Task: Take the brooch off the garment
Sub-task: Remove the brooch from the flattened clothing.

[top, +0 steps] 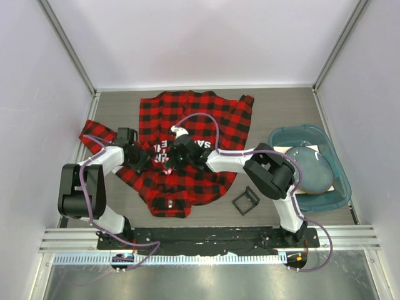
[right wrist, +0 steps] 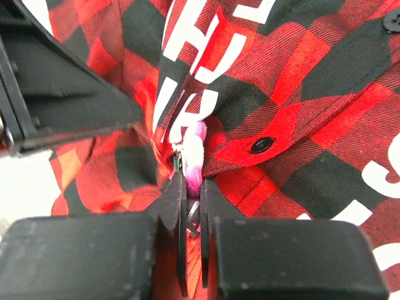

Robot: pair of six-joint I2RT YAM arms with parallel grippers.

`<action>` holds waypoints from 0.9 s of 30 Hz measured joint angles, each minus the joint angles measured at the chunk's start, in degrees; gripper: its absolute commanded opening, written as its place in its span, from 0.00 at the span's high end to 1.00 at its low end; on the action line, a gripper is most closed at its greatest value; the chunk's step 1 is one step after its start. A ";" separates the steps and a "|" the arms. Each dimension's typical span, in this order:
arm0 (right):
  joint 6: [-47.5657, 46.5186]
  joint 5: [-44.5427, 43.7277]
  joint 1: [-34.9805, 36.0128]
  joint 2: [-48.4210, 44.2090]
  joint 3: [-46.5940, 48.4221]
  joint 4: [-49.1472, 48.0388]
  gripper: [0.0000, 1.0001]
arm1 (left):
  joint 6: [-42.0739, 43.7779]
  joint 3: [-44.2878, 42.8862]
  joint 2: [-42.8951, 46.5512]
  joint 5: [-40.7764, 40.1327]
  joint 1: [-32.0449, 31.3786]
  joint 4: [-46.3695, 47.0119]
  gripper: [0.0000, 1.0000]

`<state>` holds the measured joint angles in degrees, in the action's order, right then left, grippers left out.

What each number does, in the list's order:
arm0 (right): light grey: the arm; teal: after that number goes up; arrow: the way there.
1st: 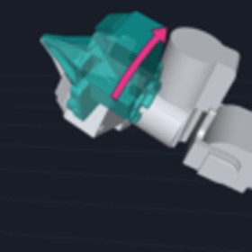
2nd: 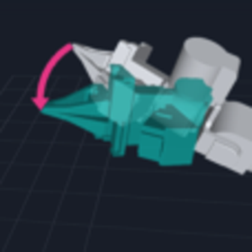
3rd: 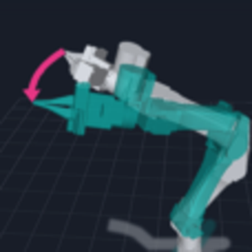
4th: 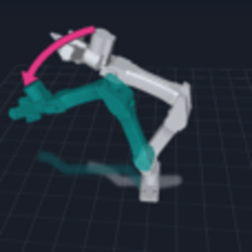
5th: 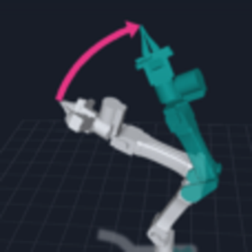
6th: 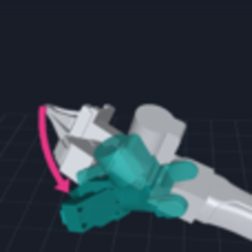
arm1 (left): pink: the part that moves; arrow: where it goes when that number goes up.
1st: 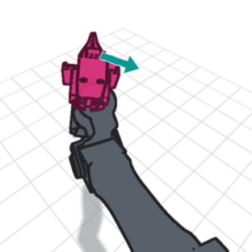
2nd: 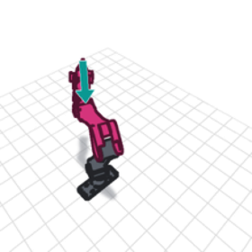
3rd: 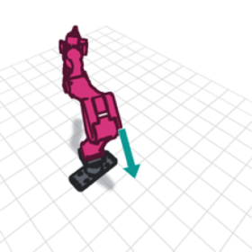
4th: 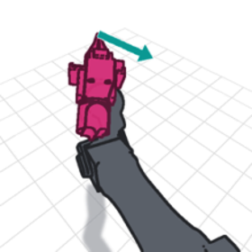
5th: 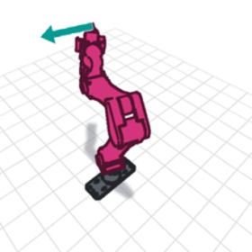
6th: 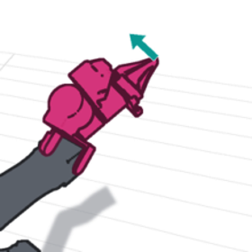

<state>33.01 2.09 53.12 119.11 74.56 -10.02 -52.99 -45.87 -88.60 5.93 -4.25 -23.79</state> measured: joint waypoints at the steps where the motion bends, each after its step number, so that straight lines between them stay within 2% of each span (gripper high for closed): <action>1: -1.18 -1.79 0.79 -0.15 1.38 2.97 0.99 | -0.61 -0.35 -0.46 0.24 1.22 0.04 0.68; 5: -5.73 -7.37 3.06 -2.08 3.91 12.83 0.99 | -2.05 0.35 0.11 0.31 3.54 0.42 0.68; 9: -10.43 -9.57 3.82 -5.14 3.93 20.04 0.99 | -1.84 1.40 1.77 -0.63 3.61 0.17 0.62; 12: -13.00 -7.61 3.37 -7.15 3.93 23.02 0.99 | -0.55 1.95 3.85 -1.97 3.63 -2.29 0.58; 15: -14.19 -1.40 1.70 -9.07 3.74 24.61 0.99 | 1.22 1.97 7.04 -2.86 3.63 -4.94 0.55; 20: -10.99 15.10 -4.94 -12.61 -1.55 17.44 0.99 | 7.34 0.48 14.93 0.07 3.43 -6.82 0.55; 23: -6.36 24.15 -8.96 -12.22 -2.95 10.27 0.99 | 11.17 -1.42 18.40 5.22 2.99 -6.51 0.53; 27: 0.46 31.89 -11.56 -10.45 -3.19 -0.22 0.96 | 14.19 -1.92 22.47 12.72 2.62 -5.62 0.55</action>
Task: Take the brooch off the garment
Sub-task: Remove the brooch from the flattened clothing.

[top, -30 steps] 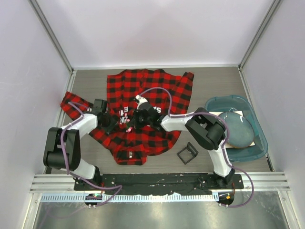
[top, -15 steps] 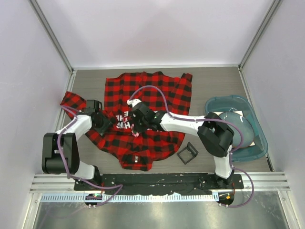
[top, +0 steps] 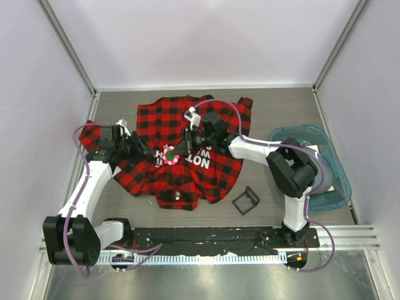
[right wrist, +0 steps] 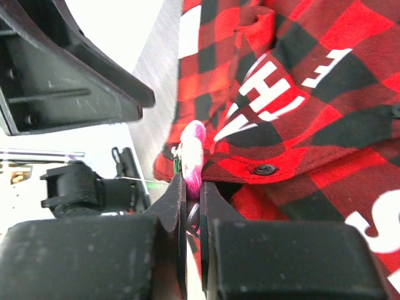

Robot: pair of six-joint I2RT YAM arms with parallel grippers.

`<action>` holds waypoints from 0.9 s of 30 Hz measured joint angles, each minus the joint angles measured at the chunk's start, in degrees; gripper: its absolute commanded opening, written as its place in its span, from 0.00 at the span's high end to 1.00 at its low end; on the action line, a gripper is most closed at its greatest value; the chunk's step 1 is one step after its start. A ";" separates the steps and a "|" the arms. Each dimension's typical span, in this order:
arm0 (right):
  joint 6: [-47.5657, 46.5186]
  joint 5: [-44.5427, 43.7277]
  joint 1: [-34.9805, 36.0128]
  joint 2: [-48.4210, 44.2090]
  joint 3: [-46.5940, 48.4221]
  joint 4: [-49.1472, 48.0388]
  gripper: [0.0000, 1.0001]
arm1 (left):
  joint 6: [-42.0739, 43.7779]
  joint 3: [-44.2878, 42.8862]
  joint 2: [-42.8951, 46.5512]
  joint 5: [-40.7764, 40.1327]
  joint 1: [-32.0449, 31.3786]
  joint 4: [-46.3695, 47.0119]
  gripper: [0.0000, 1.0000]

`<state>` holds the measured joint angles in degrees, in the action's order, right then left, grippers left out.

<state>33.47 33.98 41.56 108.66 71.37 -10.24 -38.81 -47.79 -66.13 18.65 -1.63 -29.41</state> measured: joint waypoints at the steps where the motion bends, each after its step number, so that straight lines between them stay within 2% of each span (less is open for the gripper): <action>1: 1.62 1.33 -0.07 0.83 0.00 -2.40 0.95 | 0.37 0.00 0.59 1.77 -0.07 0.00 0.57; 8: 13.18 5.42 0.39 5.81 -3.41 -15.43 0.94 | -2.19 0.39 -0.61 4.26 -0.13 -0.04 0.69; 12: 15.32 4.72 0.46 6.49 -5.92 -17.00 0.77 | -7.45 4.46 -1.75 3.56 0.15 1.81 0.72; 14: 14.40 3.30 0.44 6.49 -6.36 -15.87 0.72 | -10.64 8.39 -2.54 3.54 0.57 3.63 0.73; 16: 12.33 1.90 0.39 6.51 -6.21 -13.60 0.60 | -12.90 11.39 -3.91 3.65 0.70 4.74 0.74; 20: 6.23 -2.01 0.20 6.88 -4.17 -5.44 0.46 | -16.02 14.84 -9.03 3.67 0.79 5.25 0.75; 23: 2.97 -3.96 0.20 6.67 -3.67 -1.55 0.44 | -16.94 16.17 -11.58 4.04 0.83 4.68 0.75; 27: 1.33 -5.33 0.17 5.16 -4.70 1.44 0.44 | -17.42 16.35 -10.43 3.19 0.92 2.97 0.72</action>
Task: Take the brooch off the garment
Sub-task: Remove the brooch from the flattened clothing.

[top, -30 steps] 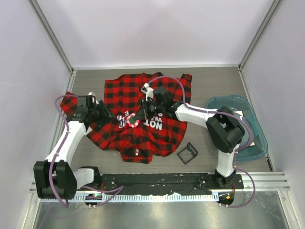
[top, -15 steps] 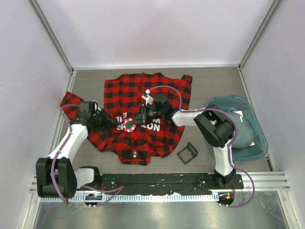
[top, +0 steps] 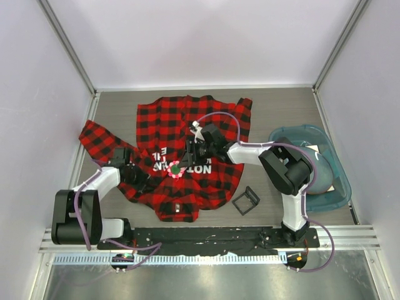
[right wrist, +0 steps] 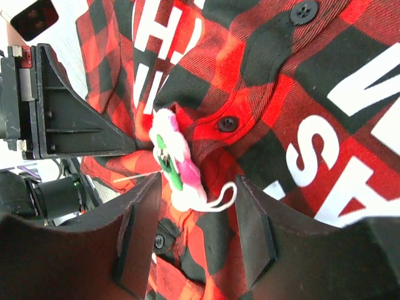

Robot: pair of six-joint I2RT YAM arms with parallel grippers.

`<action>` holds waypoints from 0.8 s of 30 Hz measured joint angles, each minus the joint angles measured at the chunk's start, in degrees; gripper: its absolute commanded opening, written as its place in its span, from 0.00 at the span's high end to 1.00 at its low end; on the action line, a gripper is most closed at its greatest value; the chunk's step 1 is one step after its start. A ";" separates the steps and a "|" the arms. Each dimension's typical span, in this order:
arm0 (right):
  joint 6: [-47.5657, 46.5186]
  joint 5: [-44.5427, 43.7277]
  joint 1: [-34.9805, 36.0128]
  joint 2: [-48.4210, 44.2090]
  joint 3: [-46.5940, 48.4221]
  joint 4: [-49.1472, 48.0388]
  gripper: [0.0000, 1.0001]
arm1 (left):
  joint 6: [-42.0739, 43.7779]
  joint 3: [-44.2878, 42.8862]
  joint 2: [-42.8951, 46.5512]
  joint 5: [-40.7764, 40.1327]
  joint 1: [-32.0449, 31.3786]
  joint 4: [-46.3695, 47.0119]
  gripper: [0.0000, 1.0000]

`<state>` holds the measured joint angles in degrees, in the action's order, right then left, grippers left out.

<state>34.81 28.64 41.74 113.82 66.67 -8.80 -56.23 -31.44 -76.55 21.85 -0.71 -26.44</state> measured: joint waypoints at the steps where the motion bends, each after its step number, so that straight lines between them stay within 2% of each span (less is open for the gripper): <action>1: -0.20 -0.09 0.02 -0.79 -0.61 0.35 0.45 | -0.07 0.39 1.14 -0.83 -0.02 -0.87 0.72; 5: 0.04 0.15 0.24 -2.36 -2.25 -0.98 0.55 | -0.33 1.33 3.98 -2.67 0.00 -3.61 0.73; 7: 0.68 0.46 0.46 -2.47 -2.86 -2.29 0.53 | -0.33 1.33 4.09 -2.80 0.00 -4.37 0.73; 8: 1.09 0.66 0.57 -2.47 -3.02 -2.82 0.47 | -0.33 1.33 4.09 -2.82 0.00 -4.52 0.73; 9: 1.38 0.90 0.70 -2.47 -3.06 -3.21 0.45 | -0.33 1.33 4.09 -2.80 0.00 -4.66 0.73; 11: 1.57 1.14 0.98 -2.47 -3.06 -4.04 0.44 | -0.26 1.33 4.11 -2.78 0.00 -4.74 0.72; 19: 1.51 1.73 2.62 -1.20 -2.56 -5.20 0.67 | 1.42 1.11 5.22 -3.41 0.00 -7.10 0.73; 24: 1.40 1.31 3.23 0.33 -2.49 -5.68 0.66 | 4.39 -1.20 7.54 -6.05 0.00 -10.32 0.72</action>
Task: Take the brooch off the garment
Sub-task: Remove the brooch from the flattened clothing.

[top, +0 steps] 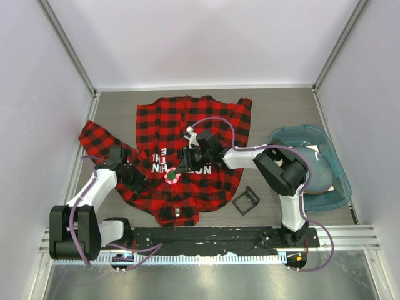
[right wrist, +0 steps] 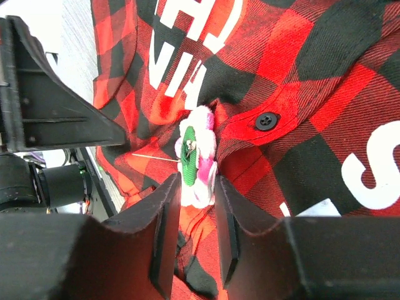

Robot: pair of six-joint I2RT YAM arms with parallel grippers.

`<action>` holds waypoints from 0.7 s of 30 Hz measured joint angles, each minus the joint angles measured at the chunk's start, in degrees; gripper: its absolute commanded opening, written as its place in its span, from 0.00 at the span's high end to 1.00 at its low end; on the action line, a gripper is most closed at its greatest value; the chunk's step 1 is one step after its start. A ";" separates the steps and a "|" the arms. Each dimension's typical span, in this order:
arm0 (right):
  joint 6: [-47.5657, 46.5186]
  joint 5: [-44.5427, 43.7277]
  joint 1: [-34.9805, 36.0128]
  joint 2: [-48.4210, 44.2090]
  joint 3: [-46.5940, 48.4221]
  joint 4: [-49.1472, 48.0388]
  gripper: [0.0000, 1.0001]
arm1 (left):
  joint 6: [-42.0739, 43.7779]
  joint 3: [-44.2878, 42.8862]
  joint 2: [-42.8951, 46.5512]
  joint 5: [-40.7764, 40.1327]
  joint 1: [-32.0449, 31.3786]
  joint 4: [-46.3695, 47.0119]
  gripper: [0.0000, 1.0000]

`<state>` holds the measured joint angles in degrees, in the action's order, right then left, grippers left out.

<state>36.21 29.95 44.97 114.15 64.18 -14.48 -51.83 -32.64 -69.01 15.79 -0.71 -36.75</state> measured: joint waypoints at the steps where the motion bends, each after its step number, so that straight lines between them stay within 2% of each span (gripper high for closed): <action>1: -0.24 -0.33 0.09 0.07 0.00 0.07 0.65 | 0.50 -0.61 0.68 -0.28 0.00 -0.39 0.72; 3: -0.83 -0.81 0.31 0.13 0.11 0.33 0.65 | 1.55 -2.03 1.86 -0.52 0.00 -1.03 0.72; 5: -1.53 -1.18 0.35 0.26 0.46 0.57 0.72 | 2.62 -3.72 2.64 -0.63 0.00 -1.49 0.72; 7: -2.05 -1.38 0.44 0.63 1.05 0.83 0.74 | 3.39 -5.27 3.02 -0.63 0.00 -1.75 0.72; 12: -2.95 -1.79 0.74 1.49 1.88 0.92 0.99 | 6.32 -7.69 3.21 -0.48 0.00 -1.57 0.70; 16: -3.69 -2.10 0.79 1.49 1.95 1.42 0.99 | 10.40 -9.49 3.08 1.40 0.00 -0.96 0.61; 17: -3.87 -1.92 0.79 1.40 1.95 1.79 0.99 | 11.43 -10.34 3.08 2.58 0.00 -0.37 0.51; 21: -3.52 1.90 -0.46 -0.50 1.22 2.47 0.99 | 14.80 -14.71 2.38 8.85 0.00 3.34 0.50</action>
<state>32.69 31.86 44.51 113.65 65.41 -12.01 -37.04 -47.35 -66.63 24.64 -0.71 -33.41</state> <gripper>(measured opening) 0.018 0.494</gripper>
